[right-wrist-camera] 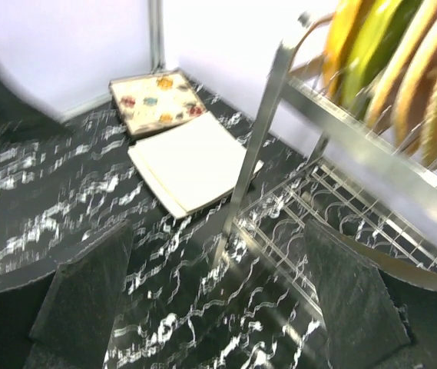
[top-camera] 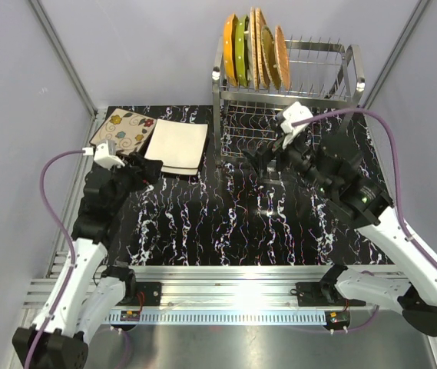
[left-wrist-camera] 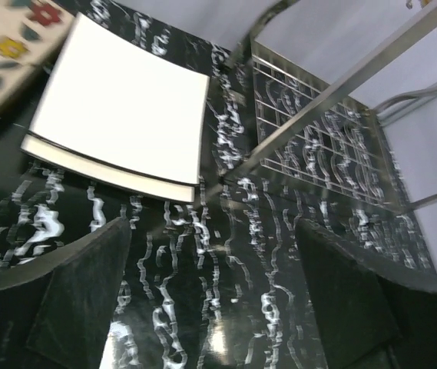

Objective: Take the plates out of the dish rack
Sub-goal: Place the plate on the table, then grab a plate with the right arm

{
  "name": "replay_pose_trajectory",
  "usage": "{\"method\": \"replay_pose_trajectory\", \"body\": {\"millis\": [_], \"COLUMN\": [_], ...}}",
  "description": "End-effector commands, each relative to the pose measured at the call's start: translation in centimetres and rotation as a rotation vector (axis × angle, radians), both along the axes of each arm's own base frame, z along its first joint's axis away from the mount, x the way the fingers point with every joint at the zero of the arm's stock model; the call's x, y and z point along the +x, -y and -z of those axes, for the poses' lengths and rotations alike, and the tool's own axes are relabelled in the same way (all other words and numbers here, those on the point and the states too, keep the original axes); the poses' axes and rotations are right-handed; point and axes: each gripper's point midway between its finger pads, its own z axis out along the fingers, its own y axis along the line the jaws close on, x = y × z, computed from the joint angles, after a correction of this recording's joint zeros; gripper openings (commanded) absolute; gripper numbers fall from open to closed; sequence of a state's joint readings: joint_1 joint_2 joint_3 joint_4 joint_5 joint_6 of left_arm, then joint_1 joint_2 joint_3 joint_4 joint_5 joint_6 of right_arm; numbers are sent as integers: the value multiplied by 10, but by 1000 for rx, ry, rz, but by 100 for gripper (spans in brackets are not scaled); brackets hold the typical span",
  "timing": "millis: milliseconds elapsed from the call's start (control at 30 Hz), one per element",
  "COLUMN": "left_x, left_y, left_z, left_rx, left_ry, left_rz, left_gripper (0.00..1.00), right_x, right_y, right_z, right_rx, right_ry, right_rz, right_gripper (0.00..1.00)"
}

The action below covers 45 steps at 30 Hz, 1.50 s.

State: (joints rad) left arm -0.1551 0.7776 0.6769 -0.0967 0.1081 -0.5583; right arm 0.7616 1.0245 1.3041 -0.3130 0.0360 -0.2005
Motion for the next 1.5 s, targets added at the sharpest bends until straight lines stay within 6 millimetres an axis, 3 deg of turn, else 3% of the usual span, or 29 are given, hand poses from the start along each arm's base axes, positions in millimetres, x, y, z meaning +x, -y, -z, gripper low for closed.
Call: {"method": "replay_pose_trajectory", "body": {"millis": [0, 67, 100, 167, 200, 233, 333, 367, 400, 433, 467, 500, 533, 600, 1067, 1467], "left_x": [-15, -26, -28, -37, -40, -44, -51, -54, -56, -58, -60, -62, -65, -69, -85, -87], "left_y": [-27, -36, -37, -39, -39, -39, -40, -40, -41, -44, -45, -46, -47, -49, -56, -58], "left_z": [11, 6, 7, 3, 6, 5, 13, 14, 14, 15, 15, 15, 17, 18, 21, 21], "left_rx": [146, 162, 166, 160, 147, 138, 115, 109, 108, 109, 111, 114, 119, 120, 127, 123], "left_ry": [-30, -11, -10, 4, 0, 6, -2, 6, 9, 7, 12, 14, 7, 7, 11, 27], "left_rz": [-80, -115, -118, -127, -129, -129, -138, -140, -144, -158, -161, -164, -169, -175, -200, -212], "left_gripper": [96, 99, 99, 99, 99, 99, 99, 99, 99, 99, 99, 99, 99, 99, 99, 99], "right_x": [17, 26, 28, 43, 44, 58, 73, 82, 80, 94, 101, 100, 112, 117, 163, 196], "right_y": [10, 9, 14, 13, 15, 19, 19, 27, 30, 28, 37, 41, 40, 49, 67, 79], "right_z": [-31, -45, -63, -61, -79, -75, -93, -96, -115, -105, -107, -125, -115, -128, -134, -110], "right_rx": [62, 89, 127, 121, 158, 154, 211, 223, 262, 249, 256, 289, 281, 303, 325, 293], "right_ry": [-12, -38, -30, -73, -64, -88, -113, -118, -105, -145, -148, -130, -170, -156, -123, -155], "right_rz": [64, 78, 92, 114, 112, 146, 139, 165, 157, 168, 189, 184, 193, 200, 274, 326], "right_gripper": [100, 100, 100, 99, 99, 99, 98, 98, 98, 97, 97, 96, 95, 95, 91, 86]}}
